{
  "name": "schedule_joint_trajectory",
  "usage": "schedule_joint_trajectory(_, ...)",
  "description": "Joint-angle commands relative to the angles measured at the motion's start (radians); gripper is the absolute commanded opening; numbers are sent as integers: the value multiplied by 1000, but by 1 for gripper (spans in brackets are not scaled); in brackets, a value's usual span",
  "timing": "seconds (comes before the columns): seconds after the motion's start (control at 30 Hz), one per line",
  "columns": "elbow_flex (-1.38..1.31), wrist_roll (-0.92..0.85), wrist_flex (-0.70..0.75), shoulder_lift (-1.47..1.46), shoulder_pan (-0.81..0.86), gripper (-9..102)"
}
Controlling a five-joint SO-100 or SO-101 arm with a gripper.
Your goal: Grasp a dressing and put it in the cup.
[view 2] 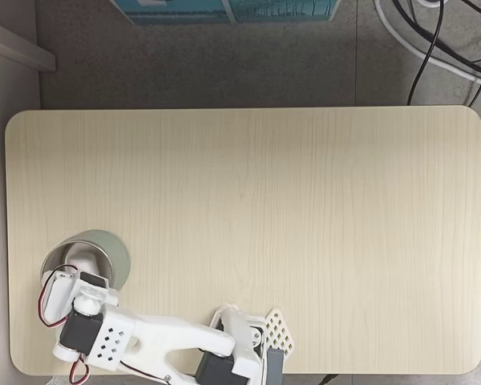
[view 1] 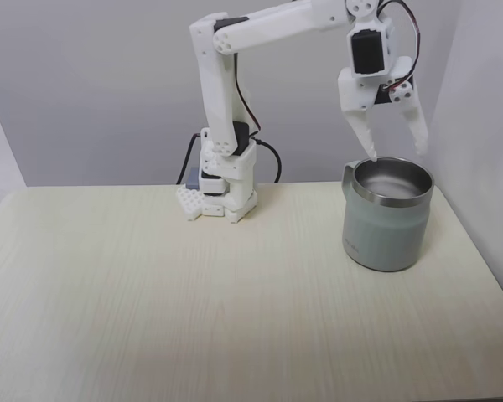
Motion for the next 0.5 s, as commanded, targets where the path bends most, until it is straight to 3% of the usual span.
schedule_joint_trajectory(0.0,3,8,-17,-32,-21,23)
schedule_joint_trajectory(0.47,2,-11,-26,-5,-23,22)
